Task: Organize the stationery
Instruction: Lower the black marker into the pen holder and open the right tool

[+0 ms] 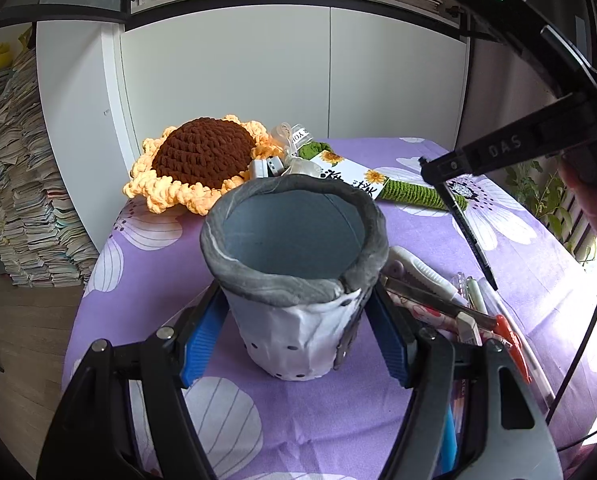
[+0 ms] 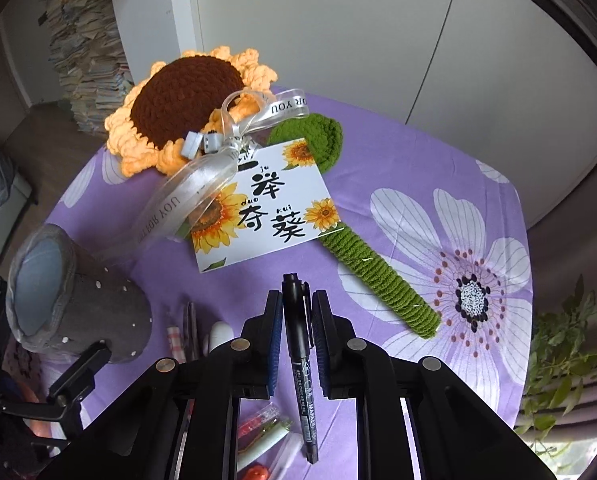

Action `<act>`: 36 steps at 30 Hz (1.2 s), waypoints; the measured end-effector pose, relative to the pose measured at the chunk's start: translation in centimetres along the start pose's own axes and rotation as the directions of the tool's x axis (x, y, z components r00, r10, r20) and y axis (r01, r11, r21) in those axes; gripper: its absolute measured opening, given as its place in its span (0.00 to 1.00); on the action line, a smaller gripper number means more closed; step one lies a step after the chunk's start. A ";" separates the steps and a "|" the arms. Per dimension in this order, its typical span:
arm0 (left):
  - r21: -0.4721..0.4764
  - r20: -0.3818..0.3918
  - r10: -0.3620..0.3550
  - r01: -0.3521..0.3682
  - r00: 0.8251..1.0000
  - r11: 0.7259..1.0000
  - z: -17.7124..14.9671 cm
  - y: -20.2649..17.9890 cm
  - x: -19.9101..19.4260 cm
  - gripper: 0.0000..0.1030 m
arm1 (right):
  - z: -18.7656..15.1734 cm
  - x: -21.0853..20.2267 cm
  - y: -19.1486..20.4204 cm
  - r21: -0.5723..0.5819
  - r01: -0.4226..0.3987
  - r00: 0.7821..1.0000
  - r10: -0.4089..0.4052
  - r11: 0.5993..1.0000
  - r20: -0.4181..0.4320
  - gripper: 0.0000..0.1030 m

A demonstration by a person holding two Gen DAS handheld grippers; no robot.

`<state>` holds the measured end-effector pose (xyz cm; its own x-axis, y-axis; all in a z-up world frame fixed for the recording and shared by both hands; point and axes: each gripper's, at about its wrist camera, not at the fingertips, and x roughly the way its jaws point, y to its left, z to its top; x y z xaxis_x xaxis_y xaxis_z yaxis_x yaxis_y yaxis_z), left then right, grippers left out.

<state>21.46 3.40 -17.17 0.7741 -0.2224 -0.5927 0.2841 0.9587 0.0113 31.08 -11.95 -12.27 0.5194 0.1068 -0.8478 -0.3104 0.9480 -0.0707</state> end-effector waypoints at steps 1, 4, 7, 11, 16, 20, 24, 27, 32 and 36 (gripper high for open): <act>-0.002 -0.007 -0.003 0.003 1.000 1.000 0.0 0.0 0.1 0.66 | 0.0 -1.0 -0.2 0.013 0.004 1.000 -0.005 1.000 0.025 0.16; -0.008 -0.017 -0.008 0.008 1.000 1.000 0.0 0.1 0.3 0.66 | -0.1 -4.0 -0.7 0.044 0.015 0.995 -0.019 0.999 0.098 0.16; -0.006 -0.015 -0.010 0.010 1.000 1.000 -0.1 0.1 0.3 0.66 | -0.1 -6.4 -0.9 0.069 -0.003 0.986 -0.009 0.998 0.169 0.15; -0.007 -0.015 -0.015 0.014 1.000 1.000 -0.1 0.1 0.3 0.66 | -0.2 -9.3 -0.2 0.083 -0.043 0.968 0.020 0.996 0.252 0.15; -0.008 -0.015 -0.016 0.015 1.000 1.000 -0.1 0.0 0.2 0.66 | 0.4 -13.6 1.8 0.050 -0.108 0.926 0.082 0.993 0.369 0.15; -0.008 -0.015 -0.016 0.016 1.000 1.000 -0.1 0.1 0.2 0.66 | 1.2 -16.0 3.8 -0.013 -0.179 0.890 0.168 0.984 0.423 0.15; -0.008 -0.015 -0.016 0.016 1.000 1.000 -0.1 0.1 0.2 0.66 | 1.7 -16.2 5.9 -0.078 -0.233 0.872 0.243 0.969 0.424 0.15; -0.008 -0.015 -0.016 0.016 1.000 1.000 -0.1 0.1 0.2 0.66 | 2.0 -14.7 7.2 -0.099 -0.255 0.881 0.273 0.962 0.386 0.15; -0.008 -0.016 -0.017 0.016 1.000 1.000 -0.1 0.0 0.2 0.66 | 1.8 -10.0 8.2 -0.090 -0.257 0.926 0.272 0.962 0.261 0.15; -0.008 -0.016 -0.016 0.016 1.000 1.000 -0.1 0.1 0.2 0.66 | 1.4 -7.2 7.9 -0.054 -0.284 0.940 0.289 0.957 0.182 0.15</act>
<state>21.61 3.42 -17.39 0.7603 -0.2352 -0.6055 0.2919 0.9564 -0.0050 26.00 -4.79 -5.93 0.5428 0.4292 -0.7219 -0.4880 0.8607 0.1448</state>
